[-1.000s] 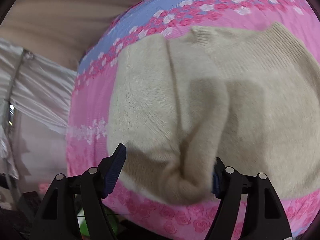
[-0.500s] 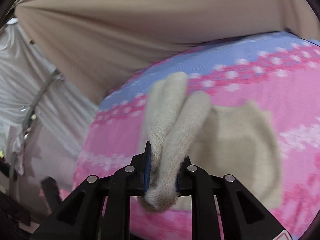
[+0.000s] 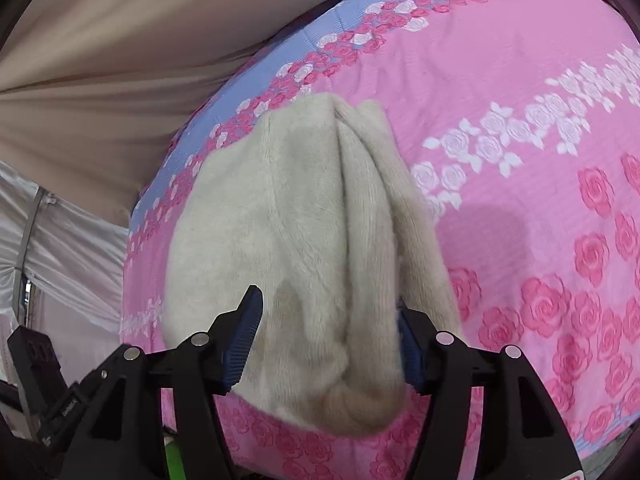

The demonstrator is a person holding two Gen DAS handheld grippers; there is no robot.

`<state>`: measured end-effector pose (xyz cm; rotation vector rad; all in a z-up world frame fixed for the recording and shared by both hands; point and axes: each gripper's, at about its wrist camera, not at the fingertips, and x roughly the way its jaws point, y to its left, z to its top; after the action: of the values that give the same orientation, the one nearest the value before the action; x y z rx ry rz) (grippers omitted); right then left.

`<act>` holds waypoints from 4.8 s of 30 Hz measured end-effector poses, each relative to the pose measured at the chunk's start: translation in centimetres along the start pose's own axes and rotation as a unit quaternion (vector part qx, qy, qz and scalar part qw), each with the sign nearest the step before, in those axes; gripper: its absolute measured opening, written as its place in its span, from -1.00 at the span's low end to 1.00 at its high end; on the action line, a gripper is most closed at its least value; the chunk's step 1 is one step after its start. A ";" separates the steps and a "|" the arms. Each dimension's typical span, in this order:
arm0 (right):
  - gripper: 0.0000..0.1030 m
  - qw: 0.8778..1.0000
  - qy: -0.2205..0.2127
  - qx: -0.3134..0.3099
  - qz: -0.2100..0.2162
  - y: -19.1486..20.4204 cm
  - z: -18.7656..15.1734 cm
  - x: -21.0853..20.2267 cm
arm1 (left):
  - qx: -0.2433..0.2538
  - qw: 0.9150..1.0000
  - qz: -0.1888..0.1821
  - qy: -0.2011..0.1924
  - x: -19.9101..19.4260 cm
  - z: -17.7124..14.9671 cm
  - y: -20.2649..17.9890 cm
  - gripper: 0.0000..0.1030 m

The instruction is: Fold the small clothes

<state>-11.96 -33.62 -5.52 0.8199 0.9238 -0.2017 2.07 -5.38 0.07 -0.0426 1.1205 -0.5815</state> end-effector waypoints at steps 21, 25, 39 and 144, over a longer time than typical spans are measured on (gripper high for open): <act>-0.42 0.987 -0.088 -0.112 -0.068 2.8 0.3 -6.2 | 0.024 0.993 0.103 0.045 3.1 -0.2 -1.6 0.43; -0.47 0.986 -0.076 -0.141 -0.046 5.0 0.4 -5.4 | 0.029 0.993 0.107 0.044 3.4 0.0 -1.9 0.43; -0.60 0.977 -0.039 -0.179 -0.112 3.9 -0.7 -2.4 | -0.002 0.990 0.130 0.044 3.0 -0.1 0.5 0.44; -0.63 0.992 0.015 -0.097 -0.078 -3.0 -1.2 -1.9 | -0.004 0.994 0.099 0.044 4.0 1.2 -2.3 0.51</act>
<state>-15.31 -35.20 -6.05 0.5721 1.0201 -0.2325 3.33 -9.48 -2.04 0.0874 1.1966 -0.4046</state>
